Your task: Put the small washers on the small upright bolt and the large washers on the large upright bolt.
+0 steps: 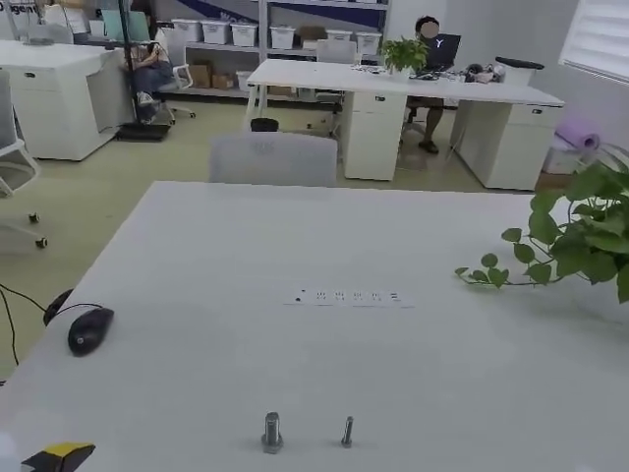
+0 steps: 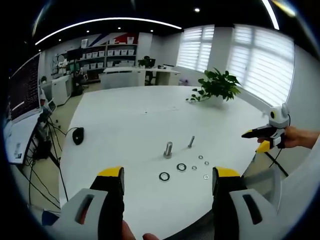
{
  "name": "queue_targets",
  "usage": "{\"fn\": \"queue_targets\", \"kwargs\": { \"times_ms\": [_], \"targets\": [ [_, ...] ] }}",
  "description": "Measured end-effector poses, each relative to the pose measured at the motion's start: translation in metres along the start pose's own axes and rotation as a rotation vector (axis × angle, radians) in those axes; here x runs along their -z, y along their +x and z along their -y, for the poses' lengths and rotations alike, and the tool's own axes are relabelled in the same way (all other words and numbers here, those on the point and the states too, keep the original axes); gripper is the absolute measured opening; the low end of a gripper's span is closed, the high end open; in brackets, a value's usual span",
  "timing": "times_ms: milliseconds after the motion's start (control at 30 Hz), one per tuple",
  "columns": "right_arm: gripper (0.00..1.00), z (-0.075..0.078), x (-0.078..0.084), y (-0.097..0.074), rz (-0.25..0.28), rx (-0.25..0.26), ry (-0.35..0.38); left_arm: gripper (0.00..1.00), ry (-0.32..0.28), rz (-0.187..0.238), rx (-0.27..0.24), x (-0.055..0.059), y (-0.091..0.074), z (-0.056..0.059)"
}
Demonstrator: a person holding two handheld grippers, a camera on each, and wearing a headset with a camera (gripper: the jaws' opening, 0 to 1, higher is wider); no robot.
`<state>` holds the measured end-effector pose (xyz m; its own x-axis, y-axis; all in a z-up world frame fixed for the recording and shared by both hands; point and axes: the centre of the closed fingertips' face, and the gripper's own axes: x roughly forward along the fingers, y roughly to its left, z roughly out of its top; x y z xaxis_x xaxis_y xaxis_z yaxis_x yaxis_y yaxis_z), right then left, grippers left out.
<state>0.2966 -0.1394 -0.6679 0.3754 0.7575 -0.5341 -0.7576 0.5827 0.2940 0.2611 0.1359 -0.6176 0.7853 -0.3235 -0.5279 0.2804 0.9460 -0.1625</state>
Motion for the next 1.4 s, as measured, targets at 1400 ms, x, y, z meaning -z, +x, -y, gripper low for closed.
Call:
{"fn": "queue_targets", "kwargs": {
  "times_ms": [1400],
  "targets": [
    [0.60, 0.031, 0.028, 0.067, -0.300, -0.060, -0.244, 0.71, 0.011, -0.005, -0.030, 0.006, -0.002, -0.005]
  ]
}}
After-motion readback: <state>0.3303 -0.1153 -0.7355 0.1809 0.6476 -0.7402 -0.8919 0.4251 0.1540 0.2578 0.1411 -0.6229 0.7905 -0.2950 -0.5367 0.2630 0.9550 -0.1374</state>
